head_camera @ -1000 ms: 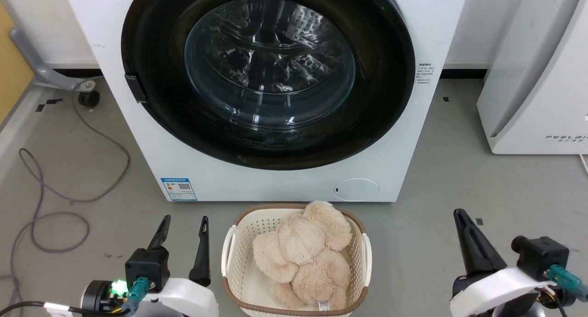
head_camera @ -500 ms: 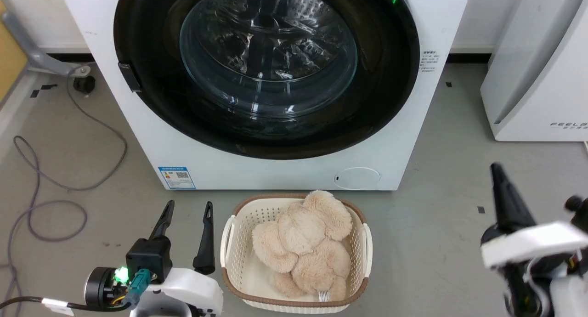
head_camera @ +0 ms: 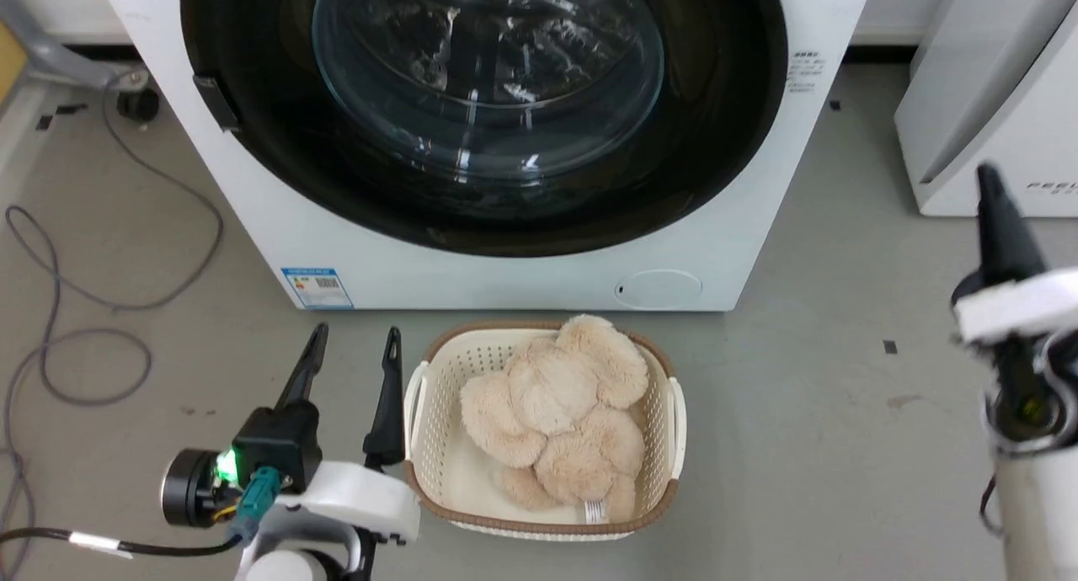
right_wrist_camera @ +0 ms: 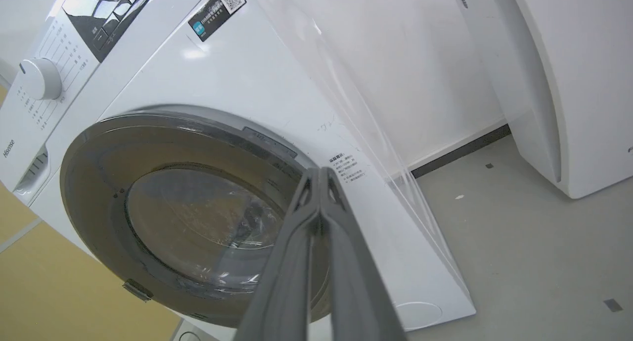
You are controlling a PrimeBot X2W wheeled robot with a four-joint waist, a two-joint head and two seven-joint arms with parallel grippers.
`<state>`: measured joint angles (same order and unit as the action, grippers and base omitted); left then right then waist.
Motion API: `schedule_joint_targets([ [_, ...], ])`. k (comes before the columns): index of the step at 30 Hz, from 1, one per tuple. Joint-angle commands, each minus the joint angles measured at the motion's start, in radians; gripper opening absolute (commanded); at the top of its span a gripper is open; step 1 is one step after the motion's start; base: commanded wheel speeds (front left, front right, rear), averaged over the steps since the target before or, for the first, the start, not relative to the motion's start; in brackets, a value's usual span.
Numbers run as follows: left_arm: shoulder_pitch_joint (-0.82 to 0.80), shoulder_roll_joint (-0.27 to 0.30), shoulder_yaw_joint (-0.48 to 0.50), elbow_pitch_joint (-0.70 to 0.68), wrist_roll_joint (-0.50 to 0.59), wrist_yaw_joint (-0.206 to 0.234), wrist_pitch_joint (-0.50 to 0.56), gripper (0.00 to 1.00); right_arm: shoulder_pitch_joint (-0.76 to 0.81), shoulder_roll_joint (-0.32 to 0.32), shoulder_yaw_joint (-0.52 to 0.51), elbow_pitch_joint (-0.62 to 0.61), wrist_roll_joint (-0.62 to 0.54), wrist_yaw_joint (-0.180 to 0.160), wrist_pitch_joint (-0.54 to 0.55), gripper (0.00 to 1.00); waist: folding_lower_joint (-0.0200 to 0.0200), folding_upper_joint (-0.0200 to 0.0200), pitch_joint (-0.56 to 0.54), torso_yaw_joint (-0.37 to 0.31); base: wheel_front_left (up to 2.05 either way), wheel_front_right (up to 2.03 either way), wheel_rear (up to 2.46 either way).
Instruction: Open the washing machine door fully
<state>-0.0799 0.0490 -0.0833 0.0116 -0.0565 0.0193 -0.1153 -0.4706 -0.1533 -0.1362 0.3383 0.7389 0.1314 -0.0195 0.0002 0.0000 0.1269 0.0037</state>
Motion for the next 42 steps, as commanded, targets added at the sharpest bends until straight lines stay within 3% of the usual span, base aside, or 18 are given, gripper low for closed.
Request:
schedule_joint_targets([
  [1, -0.026, 0.001, -0.006, -0.008, -0.007, 0.006, -0.011, 1.00, -0.067, -0.022, -0.001, 0.034, 0.040, 0.000, 0.007, 0.00, -0.0002, 0.0000, 0.017, 0.005, 0.00, 0.00, 0.00],
  [15, -0.080, 0.001, -0.038, -0.030, -0.018, 0.015, -0.040, 1.00, -0.417, -0.115, 0.078, 0.260, 0.139, 0.000, 0.135, 0.00, -0.0002, 0.0000, 0.104, 0.023, 0.00, 0.00, 0.00],
  [42, -0.189, 0.001, -0.098, -0.051, -0.061, 0.046, -0.094, 1.00, -0.935, -0.115, 0.300, 0.548, 0.236, 0.000, 0.460, 0.00, -0.0002, 0.0000, 0.263, 0.054, 0.00, 0.00, 0.00],
])
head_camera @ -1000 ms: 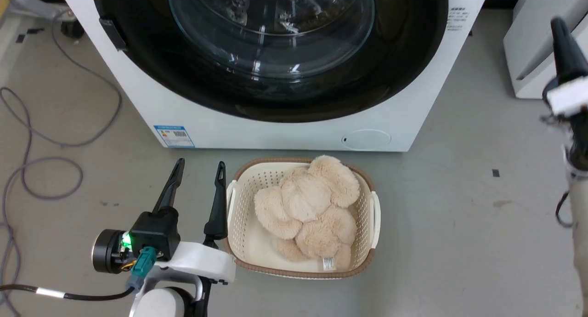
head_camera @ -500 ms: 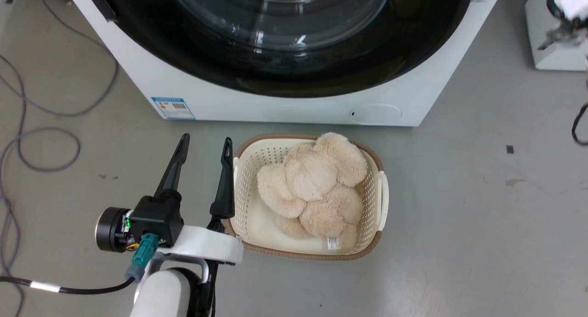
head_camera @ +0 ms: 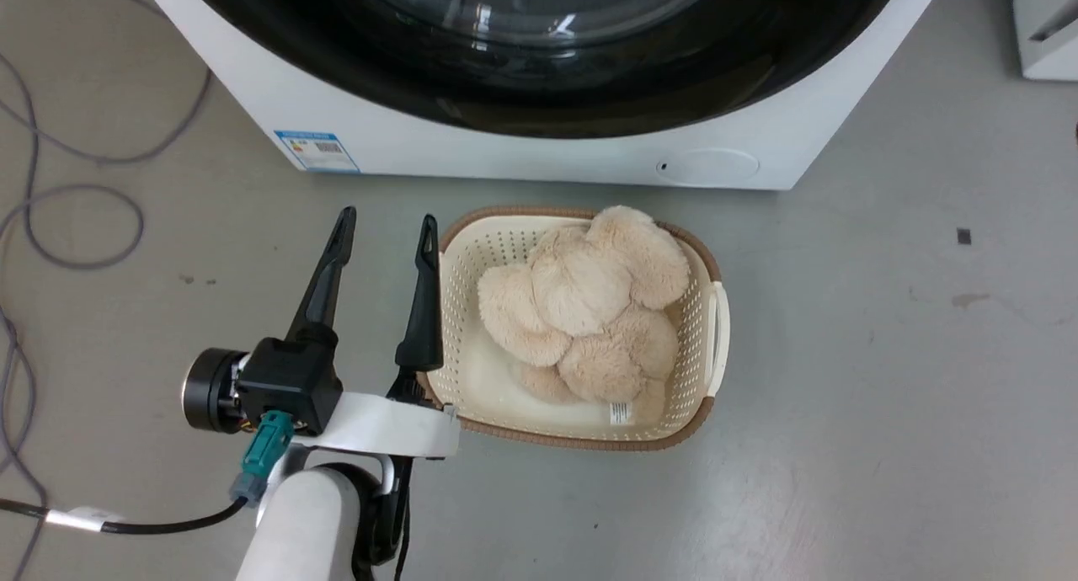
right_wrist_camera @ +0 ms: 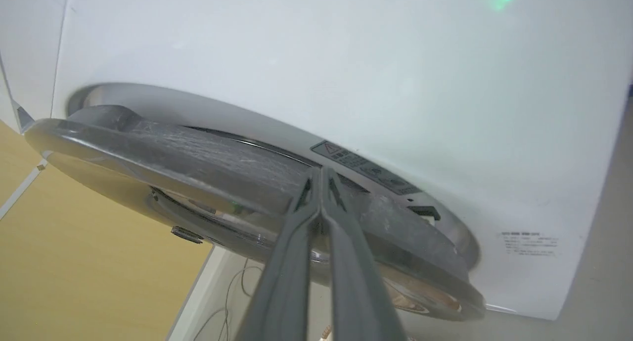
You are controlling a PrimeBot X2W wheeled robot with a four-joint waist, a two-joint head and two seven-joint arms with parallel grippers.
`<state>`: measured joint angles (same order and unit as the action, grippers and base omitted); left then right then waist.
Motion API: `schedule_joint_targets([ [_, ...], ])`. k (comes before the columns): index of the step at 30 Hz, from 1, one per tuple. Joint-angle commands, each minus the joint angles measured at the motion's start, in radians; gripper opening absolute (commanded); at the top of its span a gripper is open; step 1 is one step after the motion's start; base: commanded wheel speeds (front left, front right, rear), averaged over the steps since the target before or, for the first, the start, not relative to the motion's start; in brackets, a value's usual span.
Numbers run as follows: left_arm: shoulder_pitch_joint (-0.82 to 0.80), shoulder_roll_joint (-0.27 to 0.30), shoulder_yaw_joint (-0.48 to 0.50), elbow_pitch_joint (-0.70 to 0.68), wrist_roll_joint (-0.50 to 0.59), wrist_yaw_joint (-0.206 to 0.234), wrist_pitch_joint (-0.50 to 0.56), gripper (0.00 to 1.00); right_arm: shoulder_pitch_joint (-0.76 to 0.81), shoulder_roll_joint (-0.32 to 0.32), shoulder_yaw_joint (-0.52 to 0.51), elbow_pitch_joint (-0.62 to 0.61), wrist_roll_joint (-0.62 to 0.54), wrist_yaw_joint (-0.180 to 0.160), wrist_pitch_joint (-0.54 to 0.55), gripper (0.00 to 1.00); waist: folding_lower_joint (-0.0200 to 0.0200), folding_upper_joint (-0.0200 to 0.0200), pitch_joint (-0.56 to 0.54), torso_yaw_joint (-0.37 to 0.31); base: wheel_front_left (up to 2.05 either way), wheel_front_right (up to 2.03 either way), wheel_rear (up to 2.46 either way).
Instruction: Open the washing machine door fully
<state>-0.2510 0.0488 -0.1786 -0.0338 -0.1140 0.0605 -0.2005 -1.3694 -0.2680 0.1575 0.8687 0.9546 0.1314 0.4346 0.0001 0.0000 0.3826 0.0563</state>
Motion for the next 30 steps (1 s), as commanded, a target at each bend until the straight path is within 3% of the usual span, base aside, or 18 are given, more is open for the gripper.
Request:
schedule_joint_targets([
  [1, -0.022, 0.001, -0.004, -0.005, -0.006, 0.006, -0.011, 1.00, -0.052, 0.001, 0.013, 0.029, 0.023, 0.000, 0.016, 0.00, -0.0001, 0.0000, 0.014, 0.002, 0.00, 0.00, 0.00],
  [20, -0.084, 0.001, -0.043, 0.003, -0.037, 0.024, -0.051, 1.00, -0.235, -0.035, 0.104, 0.140, 0.208, -0.001, 0.370, 0.00, -0.0001, 0.0000, 0.077, 0.014, 0.00, 0.00, 0.00],
  [30, -0.060, 0.001, -0.050, 0.023, -0.042, 0.028, -0.061, 1.00, -0.167, -0.053, 0.096, 0.141, 0.304, -0.001, 0.517, 0.00, -0.0001, 0.0000, 0.019, 0.015, 0.00, 0.00, 0.00],
])
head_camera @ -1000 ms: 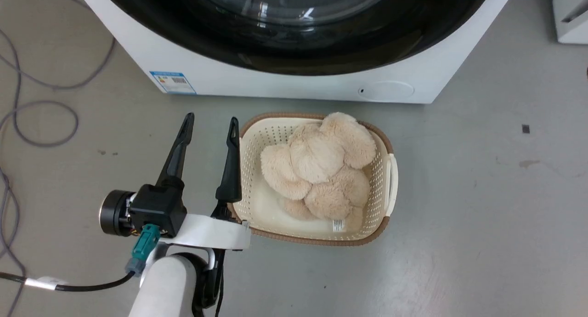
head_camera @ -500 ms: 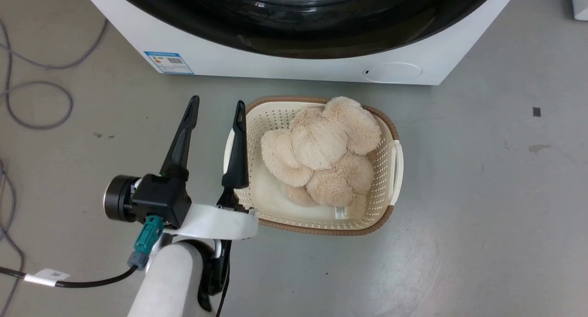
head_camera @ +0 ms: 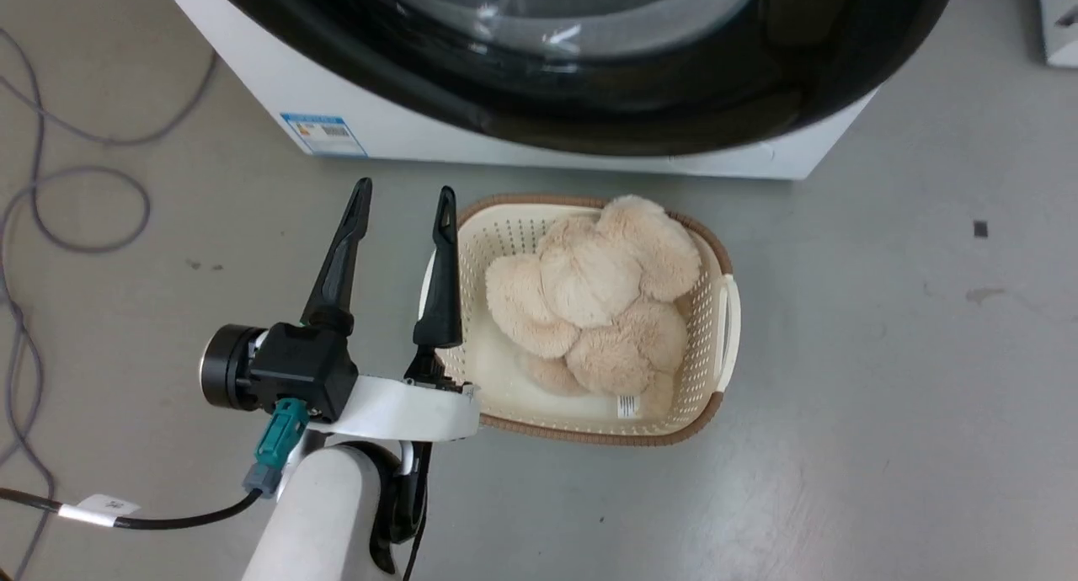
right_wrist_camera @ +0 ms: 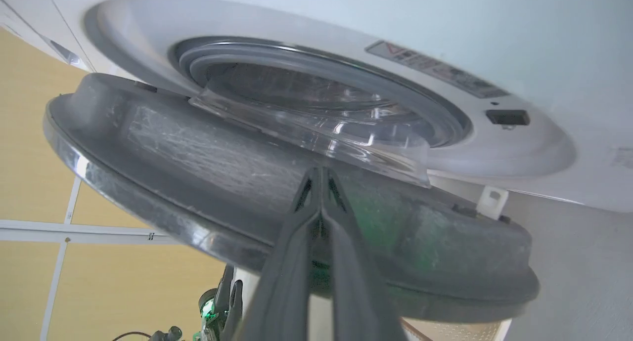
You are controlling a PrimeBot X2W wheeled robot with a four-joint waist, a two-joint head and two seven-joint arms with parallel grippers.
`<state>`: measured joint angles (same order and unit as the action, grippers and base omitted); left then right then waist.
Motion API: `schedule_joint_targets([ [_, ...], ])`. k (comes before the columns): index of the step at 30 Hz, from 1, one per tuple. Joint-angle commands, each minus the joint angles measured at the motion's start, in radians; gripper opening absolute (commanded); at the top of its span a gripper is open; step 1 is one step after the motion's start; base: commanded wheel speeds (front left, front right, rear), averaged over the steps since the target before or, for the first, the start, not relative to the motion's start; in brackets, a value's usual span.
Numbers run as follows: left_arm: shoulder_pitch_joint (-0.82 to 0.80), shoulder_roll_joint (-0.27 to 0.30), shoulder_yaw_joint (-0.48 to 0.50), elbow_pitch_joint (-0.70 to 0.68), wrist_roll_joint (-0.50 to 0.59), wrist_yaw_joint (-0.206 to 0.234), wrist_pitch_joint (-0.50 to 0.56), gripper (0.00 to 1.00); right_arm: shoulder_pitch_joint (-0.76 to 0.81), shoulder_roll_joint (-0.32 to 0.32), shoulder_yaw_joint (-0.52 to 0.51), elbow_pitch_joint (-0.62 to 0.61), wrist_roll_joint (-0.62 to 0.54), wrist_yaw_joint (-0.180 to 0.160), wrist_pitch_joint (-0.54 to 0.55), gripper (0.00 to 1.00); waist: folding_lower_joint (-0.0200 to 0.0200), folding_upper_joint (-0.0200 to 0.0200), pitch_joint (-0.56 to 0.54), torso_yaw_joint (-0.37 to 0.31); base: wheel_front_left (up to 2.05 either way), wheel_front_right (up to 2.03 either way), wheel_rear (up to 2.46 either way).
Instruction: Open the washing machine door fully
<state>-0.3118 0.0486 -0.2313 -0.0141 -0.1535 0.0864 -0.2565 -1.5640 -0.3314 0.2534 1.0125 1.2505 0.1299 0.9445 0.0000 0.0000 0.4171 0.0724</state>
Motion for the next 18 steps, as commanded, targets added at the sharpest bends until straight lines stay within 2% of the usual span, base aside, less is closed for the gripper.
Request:
schedule_joint_targets([
  [1, 0.005, 0.002, 0.003, 0.006, -0.003, 0.001, -0.005, 1.00, 0.044, 0.011, -0.002, -0.007, 0.013, 0.001, 0.015, 0.00, 0.0000, 0.0000, -0.024, -0.001, 0.00, 0.00, 0.00],
  [18, 0.109, 0.002, 0.028, 0.055, 0.005, -0.014, -0.005, 1.00, 0.314, 0.028, -0.025, -0.105, 0.074, 0.001, 0.137, 0.00, 0.0000, 0.0000, -0.174, -0.010, 0.00, 0.00, 0.00],
])
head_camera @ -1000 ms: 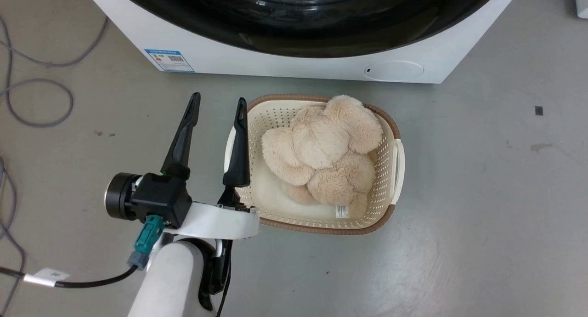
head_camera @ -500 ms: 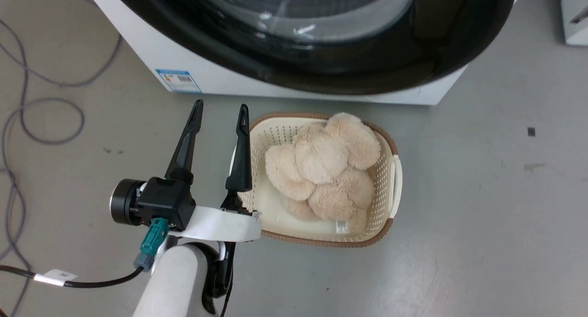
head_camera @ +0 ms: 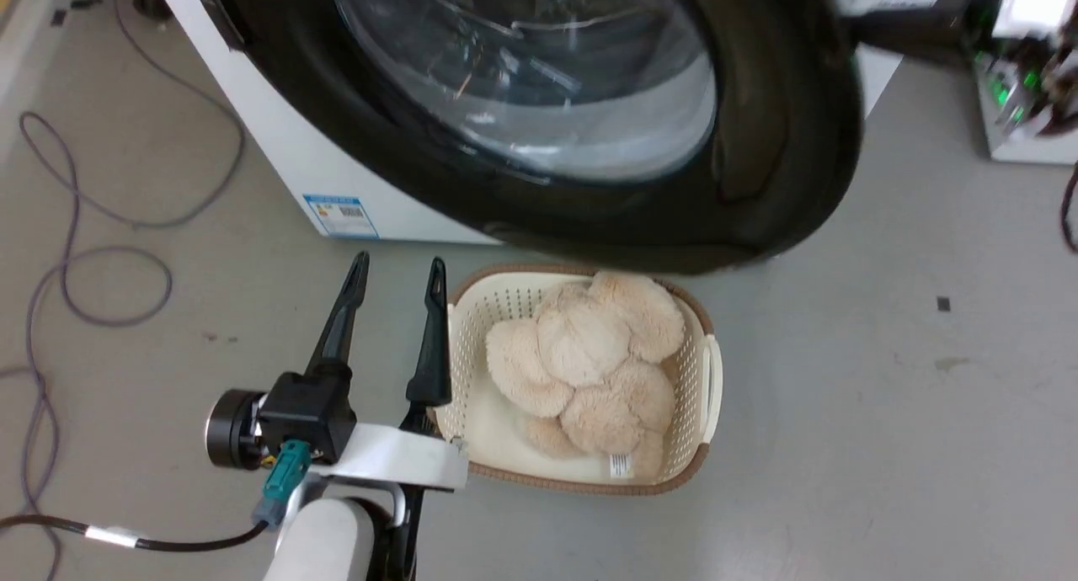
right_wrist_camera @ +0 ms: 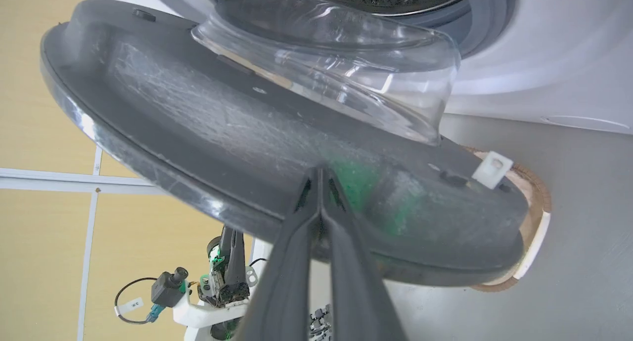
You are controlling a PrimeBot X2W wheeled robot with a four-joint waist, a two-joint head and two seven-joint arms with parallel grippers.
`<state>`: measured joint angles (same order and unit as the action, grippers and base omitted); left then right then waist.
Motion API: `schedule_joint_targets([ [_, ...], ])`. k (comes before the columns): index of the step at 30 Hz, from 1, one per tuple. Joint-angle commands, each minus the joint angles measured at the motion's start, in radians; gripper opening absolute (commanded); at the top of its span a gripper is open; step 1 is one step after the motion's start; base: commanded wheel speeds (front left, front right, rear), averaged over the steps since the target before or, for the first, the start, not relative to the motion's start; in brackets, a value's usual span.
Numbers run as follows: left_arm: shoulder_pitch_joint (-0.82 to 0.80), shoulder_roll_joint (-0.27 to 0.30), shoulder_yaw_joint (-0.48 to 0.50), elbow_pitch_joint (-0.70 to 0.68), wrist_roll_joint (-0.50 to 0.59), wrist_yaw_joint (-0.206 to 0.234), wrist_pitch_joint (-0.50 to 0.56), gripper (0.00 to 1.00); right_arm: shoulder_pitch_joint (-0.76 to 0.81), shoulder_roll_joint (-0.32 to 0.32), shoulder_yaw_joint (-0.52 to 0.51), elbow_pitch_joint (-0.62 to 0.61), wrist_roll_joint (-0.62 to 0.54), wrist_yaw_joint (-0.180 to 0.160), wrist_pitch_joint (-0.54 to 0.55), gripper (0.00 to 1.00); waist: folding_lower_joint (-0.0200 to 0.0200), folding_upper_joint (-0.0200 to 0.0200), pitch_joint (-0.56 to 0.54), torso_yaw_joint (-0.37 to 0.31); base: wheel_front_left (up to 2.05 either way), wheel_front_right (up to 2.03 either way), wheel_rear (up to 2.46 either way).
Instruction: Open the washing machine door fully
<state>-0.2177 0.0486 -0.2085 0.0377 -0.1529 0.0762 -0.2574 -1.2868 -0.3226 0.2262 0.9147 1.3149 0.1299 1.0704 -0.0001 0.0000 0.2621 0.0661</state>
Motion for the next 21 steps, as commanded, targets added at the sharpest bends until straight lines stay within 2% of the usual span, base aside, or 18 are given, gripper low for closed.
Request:
schedule_joint_targets([
  [1, 0.022, 0.002, 0.007, 0.007, 0.005, -0.004, -0.004, 1.00, 0.053, 0.022, 0.001, -0.015, 0.014, 0.001, 0.019, 0.00, 0.0001, 0.0000, -0.029, -0.005, 0.00, 0.00, 0.00],
  [10, 0.074, 0.002, 0.028, 0.040, 0.011, -0.013, -0.004, 1.00, 0.191, 0.045, -0.014, -0.112, 0.050, 0.001, 0.081, 0.00, 0.0001, 0.0000, -0.104, -0.015, 0.00, 0.00, 0.00],
  [21, 0.138, 0.002, 0.053, 0.066, 0.023, -0.028, -0.004, 1.00, 0.374, 0.109, -0.013, -0.265, 0.062, 0.001, 0.147, 0.00, 0.0001, 0.0000, -0.164, -0.032, 0.00, 0.00, 0.00],
])
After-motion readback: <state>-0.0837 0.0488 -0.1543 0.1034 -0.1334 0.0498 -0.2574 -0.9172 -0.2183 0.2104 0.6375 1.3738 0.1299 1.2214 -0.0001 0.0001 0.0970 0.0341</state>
